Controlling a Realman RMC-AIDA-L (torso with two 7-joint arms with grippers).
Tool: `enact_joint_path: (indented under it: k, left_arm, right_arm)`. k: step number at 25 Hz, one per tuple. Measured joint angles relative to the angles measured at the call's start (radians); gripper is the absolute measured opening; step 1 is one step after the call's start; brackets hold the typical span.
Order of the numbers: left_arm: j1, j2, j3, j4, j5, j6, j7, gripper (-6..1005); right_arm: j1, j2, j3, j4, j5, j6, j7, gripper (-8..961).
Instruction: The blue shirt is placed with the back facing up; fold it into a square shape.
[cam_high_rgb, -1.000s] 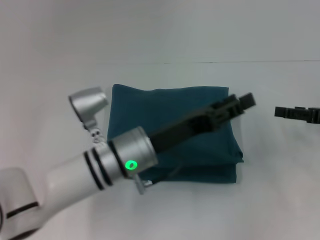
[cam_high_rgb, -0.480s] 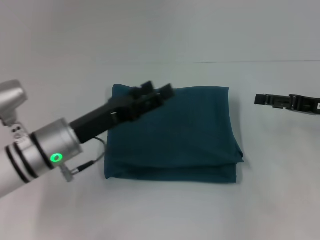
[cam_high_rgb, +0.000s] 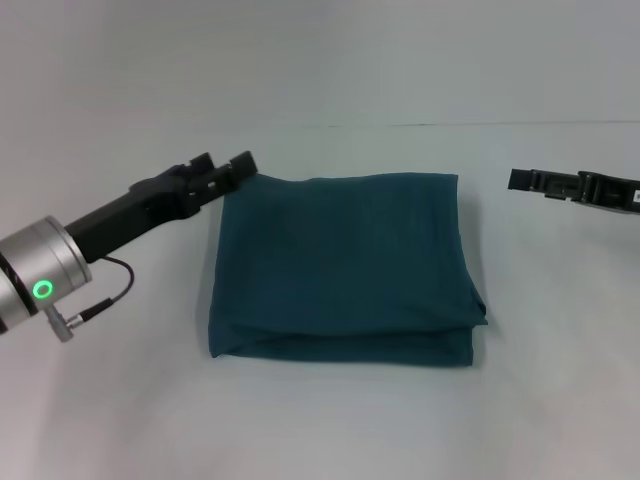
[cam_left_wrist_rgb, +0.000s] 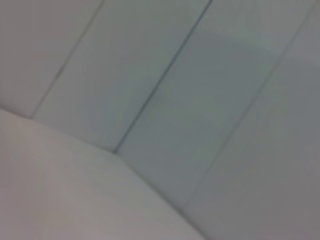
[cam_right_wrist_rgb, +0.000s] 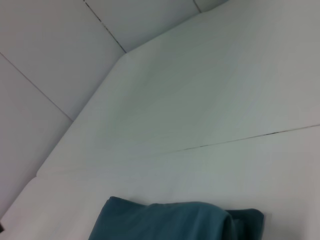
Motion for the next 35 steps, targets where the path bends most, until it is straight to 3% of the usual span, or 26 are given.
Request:
enact_joint_path:
  k: [6,16,24,35]
  left_arm:
    - [-0.033,0.001,0.105,0.032,0.016,-0.282,-0.127,931]
    - [-0.133,-0.012,0.3,-0.012,0.019,-0.644,-0.136,929]
    - [-0.175,-0.014,0.391,-0.057,0.019,-0.767,-0.127,930]
    - [-0.183,-0.019,0.442,-0.083,0.018,-0.798,-0.125,930]
  right_arm:
    - [0.007,-0.009,-0.007,0.0,0.0,-0.024,0.023,915]
    - [0.008,-0.011,-0.007,-0.008,0.0,-0.048,0.083,915]
    - [0.008,-0.01,-0.007,-0.008,-0.001,-0.05,0.099,915]
    - [0.01,-0.008,-0.008,-0.005,-0.001,-0.044,0.099,915]
